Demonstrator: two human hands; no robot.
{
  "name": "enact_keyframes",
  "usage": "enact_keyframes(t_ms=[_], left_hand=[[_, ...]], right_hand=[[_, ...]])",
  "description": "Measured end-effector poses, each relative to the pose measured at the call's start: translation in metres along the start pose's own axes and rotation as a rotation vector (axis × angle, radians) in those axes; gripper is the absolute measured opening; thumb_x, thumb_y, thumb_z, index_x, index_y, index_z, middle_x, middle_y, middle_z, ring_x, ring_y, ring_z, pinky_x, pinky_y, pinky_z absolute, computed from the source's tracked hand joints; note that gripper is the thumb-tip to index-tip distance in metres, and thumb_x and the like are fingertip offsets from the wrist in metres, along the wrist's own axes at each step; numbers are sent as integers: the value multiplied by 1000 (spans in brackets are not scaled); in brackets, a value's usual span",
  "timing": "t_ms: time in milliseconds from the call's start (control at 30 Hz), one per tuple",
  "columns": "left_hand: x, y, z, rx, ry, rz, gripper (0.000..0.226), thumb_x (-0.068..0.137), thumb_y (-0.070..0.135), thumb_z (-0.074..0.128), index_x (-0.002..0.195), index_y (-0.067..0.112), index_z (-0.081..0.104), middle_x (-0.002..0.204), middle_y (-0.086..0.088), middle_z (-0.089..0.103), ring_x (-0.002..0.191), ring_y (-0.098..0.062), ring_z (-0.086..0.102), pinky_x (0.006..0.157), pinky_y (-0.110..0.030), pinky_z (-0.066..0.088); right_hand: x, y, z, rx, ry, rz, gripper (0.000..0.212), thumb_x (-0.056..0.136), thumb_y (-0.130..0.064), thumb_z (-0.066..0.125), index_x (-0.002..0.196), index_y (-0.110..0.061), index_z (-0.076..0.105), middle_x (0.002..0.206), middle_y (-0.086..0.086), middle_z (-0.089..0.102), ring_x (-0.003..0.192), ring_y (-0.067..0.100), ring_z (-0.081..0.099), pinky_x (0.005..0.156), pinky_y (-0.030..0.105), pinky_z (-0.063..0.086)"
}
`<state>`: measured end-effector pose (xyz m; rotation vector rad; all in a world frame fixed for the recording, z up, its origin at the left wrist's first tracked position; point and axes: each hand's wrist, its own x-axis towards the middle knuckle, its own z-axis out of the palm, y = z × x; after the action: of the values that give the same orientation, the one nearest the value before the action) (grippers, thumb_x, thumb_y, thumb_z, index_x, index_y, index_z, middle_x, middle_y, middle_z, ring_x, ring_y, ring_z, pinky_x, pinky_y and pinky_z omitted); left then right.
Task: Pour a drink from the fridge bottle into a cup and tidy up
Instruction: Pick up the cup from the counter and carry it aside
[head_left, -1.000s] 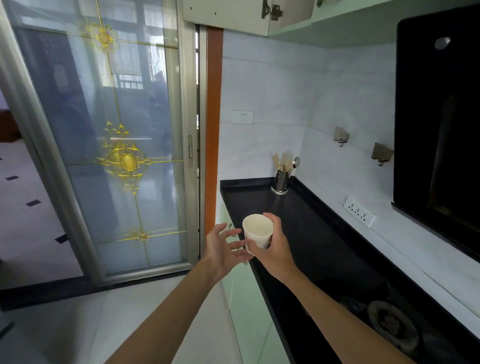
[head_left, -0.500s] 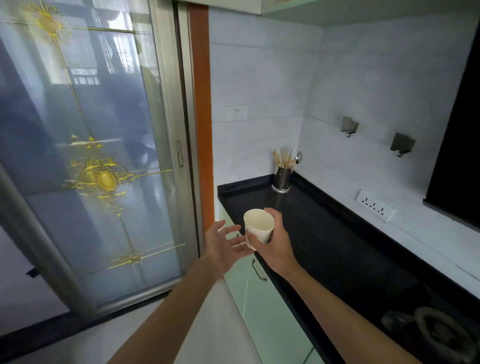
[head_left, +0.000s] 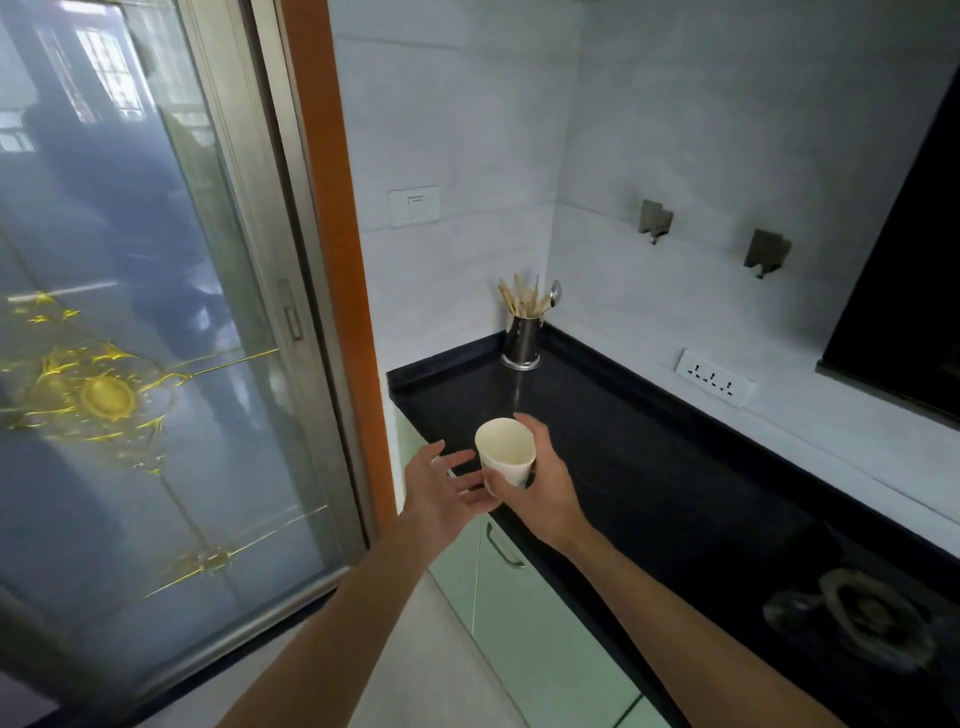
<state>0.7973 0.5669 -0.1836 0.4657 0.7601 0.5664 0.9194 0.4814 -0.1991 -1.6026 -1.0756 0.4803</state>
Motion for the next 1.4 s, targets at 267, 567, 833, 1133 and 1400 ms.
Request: enact_keyframes(t_ms=[267,567,833,1133,1400], left_hand=[[44,2,28,31,-32,-100,48,100,36,44,130,-2,48,120,-32,56,105,-48,58,80,-56,49],[123,3,64,74,-25,-148,56,100,38,42,136,-5,46,135,-38,47,115,-52,53,90,-61,44],[191,-19,96,159,-30,-209,55,101,43,38,132,-2,49,130,-36,53,114,-49,56,102,-62,42],[223,-50,129,275,-76,-289,55,102,43,37,132,0,50,133,-34,53,118,-48,56,105,-60,40],[252,-76,149,406,-119,-353,51,102,44,37,128,3,52,135,-33,52,124,-48,53,110,-61,36]], right_hand=[[34,28,-19,35,58,43,77,80,-16,80,142,-26,35,119,-6,60,104,2,62,82,20,54],[90,69,-45,17,129,100,77,80,-19,80,142,-26,35,124,-4,57,109,2,58,84,12,49],[119,124,-73,-98,198,184,85,76,-37,81,142,-43,29,132,-4,48,119,7,50,90,17,46],[122,154,-109,-180,272,244,82,78,-31,79,140,-46,27,128,-10,49,121,12,48,98,41,52],[120,179,-129,-201,355,347,80,79,-38,77,140,-47,26,128,-5,51,119,14,51,93,38,54]])
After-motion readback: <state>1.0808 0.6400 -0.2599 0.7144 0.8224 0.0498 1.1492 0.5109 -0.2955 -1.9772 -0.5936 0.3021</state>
